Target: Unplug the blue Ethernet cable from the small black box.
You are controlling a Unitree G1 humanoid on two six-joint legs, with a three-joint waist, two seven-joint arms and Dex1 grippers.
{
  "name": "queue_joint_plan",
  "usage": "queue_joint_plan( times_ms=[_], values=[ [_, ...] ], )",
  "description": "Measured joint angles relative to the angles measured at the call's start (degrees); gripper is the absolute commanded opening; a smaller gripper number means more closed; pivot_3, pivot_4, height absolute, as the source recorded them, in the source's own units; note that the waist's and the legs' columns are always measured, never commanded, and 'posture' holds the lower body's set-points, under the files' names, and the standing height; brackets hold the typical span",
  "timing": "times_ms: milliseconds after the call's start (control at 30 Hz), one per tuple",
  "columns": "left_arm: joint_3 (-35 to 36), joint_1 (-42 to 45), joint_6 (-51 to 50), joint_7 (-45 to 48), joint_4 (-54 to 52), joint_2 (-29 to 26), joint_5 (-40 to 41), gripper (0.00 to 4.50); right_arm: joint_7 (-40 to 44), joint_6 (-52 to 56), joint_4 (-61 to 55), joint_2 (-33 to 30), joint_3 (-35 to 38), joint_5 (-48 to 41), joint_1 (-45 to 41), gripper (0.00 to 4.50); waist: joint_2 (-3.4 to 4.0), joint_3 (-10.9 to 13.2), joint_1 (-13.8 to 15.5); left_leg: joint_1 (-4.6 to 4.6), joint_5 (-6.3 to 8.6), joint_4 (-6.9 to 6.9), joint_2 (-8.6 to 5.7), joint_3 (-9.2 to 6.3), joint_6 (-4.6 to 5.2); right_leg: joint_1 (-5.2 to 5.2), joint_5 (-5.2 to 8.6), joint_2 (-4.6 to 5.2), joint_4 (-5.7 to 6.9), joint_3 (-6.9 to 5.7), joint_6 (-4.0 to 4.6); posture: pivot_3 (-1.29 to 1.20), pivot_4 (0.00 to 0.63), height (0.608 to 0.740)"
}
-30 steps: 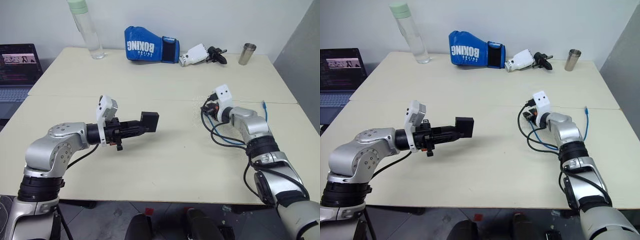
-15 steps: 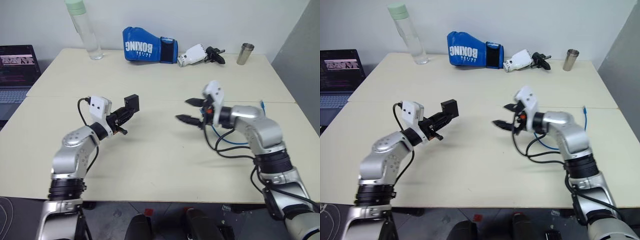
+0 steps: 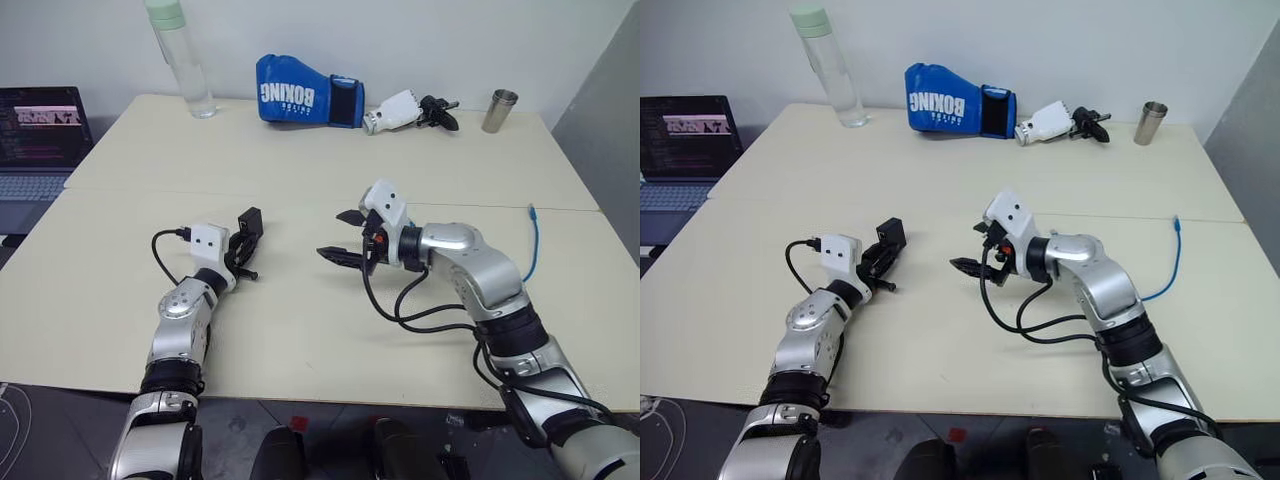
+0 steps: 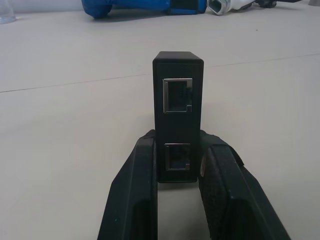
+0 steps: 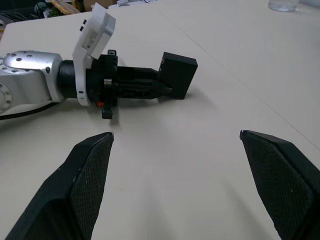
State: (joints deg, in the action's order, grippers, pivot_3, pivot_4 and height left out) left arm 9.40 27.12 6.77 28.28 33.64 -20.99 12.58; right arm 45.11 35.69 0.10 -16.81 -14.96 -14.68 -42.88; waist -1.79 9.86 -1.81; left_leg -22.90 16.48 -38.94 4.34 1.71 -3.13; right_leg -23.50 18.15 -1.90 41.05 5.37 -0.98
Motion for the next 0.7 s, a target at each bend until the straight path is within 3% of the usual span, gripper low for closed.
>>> queue_joint_plan(
  times_ms=[200,267,600,700],
  values=[
    [0.2,0.5,-0.2,0.8,1.3,0.0,0.4,0.77,2.6,1.2,0.0,-0.3,-1.1,-0.1,-0.5,4.28,0.01,0.0,0.0,0.04,0.0,0.0,-0.01,-0.01,0.0,0.06,0.0,-0.03,0.01,-0.04,0.0,0.0,0.15,0.74],
    [0.5,0.5,-1.1,1.3,1.3,0.0,0.8,1.48,3.3,1.3,-0.2,-0.3,-1.2,-0.1,-0.5,4.28,0.01,0.0,0.0,0.08,0.0,0.0,-0.01,-0.02,0.0,0.09,0.0,-0.03,0.02,-0.04,0.0,0.0,0.15,0.74],
    [1.1,-0.2,-3.2,1.3,-0.4,0.0,1.1,3.54,3.6,1.4,-0.4,-0.3,-1.2,-0.1,-0.5,4.28,0.07,-0.1,0.0,0.11,0.0,0.0,-0.01,-0.05,0.0,0.11,0.0,-0.05,0.0,0.01,0.0,0.0,0.15,0.74],
    [1.2,-0.5,-3.8,1.2,-1.0,0.0,1.1,3.54,3.6,1.4,-0.4,-0.3,-1.2,-0.1,-0.5,4.28,0.07,-0.1,0.0,0.11,0.0,0.0,-0.01,-0.05,0.0,0.11,0.0,-0.05,0.0,0.02,0.0,0.0,0.15,0.74]
  ],
)
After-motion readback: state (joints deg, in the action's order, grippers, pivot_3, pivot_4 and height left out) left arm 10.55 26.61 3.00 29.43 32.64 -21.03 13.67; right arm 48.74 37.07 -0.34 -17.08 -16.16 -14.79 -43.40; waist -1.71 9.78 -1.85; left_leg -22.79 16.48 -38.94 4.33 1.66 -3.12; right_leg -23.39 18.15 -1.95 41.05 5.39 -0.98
